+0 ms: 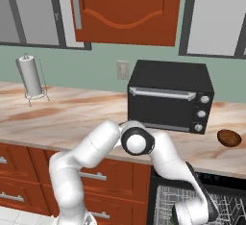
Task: Pick up the cup and bowl from the counter, place them in the dishwasher, and close the dishwasher door.
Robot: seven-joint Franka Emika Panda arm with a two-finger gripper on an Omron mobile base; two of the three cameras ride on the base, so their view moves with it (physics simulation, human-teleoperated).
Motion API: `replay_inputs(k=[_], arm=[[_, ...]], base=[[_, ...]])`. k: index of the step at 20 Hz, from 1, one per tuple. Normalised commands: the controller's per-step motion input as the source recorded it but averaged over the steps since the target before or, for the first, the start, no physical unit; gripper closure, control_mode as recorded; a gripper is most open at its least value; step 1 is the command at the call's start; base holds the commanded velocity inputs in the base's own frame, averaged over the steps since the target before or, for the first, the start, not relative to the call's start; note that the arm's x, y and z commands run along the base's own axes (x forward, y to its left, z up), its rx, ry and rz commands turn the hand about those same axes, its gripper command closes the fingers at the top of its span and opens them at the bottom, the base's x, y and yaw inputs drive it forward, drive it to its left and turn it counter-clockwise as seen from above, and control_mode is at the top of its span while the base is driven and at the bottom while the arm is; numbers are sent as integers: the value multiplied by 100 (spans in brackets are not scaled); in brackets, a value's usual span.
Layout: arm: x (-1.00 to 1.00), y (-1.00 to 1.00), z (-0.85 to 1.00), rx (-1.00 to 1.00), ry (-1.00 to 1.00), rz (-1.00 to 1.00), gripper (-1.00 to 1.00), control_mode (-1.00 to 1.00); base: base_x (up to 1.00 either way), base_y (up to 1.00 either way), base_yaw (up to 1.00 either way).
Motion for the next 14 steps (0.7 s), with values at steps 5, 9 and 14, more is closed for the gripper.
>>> replay_inputs(k=[5, 9, 14], arm=[[-13, -4, -10, -5, -5, 0, -100, -100], [-13, -1, 29, 0, -11, 2, -100, -100], [0, 0, 50, -6, -9, 12, -100, -100]], base=[[0, 0, 0], [0, 0, 0], [0, 0, 0]])
